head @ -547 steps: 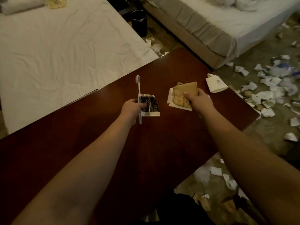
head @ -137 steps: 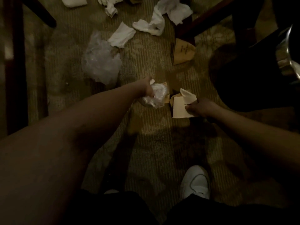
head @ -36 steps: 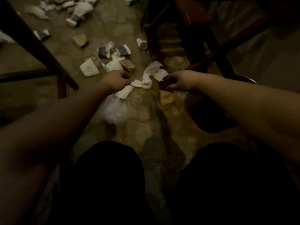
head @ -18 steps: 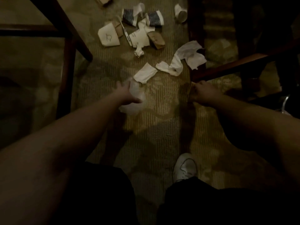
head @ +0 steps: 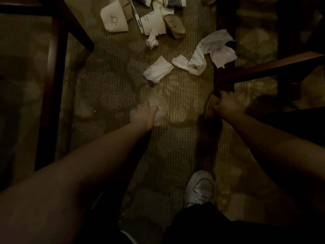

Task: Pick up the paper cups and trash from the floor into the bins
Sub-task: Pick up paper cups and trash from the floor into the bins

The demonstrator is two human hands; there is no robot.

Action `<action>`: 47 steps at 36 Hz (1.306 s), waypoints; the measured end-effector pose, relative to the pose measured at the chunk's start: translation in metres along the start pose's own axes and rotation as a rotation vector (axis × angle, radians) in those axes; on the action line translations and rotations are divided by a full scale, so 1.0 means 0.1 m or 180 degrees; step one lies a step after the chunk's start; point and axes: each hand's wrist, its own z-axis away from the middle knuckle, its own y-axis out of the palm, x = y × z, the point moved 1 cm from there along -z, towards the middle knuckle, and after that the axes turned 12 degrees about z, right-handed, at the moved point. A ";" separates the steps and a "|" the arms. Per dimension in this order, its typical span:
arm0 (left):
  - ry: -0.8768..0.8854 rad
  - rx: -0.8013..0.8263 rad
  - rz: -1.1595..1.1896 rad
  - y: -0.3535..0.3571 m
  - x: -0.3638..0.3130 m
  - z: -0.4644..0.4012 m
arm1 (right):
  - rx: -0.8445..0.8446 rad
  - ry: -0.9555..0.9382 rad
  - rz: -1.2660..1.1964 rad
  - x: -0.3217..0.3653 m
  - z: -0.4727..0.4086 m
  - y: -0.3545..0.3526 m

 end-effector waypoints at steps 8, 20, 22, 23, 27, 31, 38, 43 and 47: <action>0.0317 0.0040 0.0686 -0.11 -0.02 -0.01 | 0.0314 0.0414 -0.0356 -0.10 0.11 0.13; -0.0870 -0.0789 0.3746 -0.64 -0.21 -0.07 | 0.0568 0.0314 -0.1995 -0.13 0.27 0.26; -0.1191 -0.0568 0.4507 -0.70 -0.27 -0.02 | 0.0579 0.0145 -0.2373 -0.09 0.28 0.22; -0.1301 -0.0414 0.4931 -0.72 -0.28 0.02 | 0.0634 0.0049 -0.2598 -0.05 0.28 0.20; -0.1233 -0.0031 0.5340 -0.82 -0.34 0.05 | 0.0927 -0.0304 -0.3069 0.19 0.34 0.05; -0.1169 -0.0302 0.4506 -0.80 -0.26 -0.03 | 0.0785 -0.0539 -0.2795 0.37 0.34 -0.10; -0.0766 -0.0706 0.3534 -0.62 -0.15 -0.06 | -0.0017 -0.1030 -0.1100 0.54 -0.16 -0.55; -0.0683 -0.0928 0.3408 -0.68 -0.12 -0.19 | -0.0197 -0.1241 0.0199 0.80 -0.69 -0.88; -0.0747 -0.1084 0.3209 -0.71 -0.08 -0.31 | 0.0045 -0.1186 0.0468 0.98 -1.01 -0.89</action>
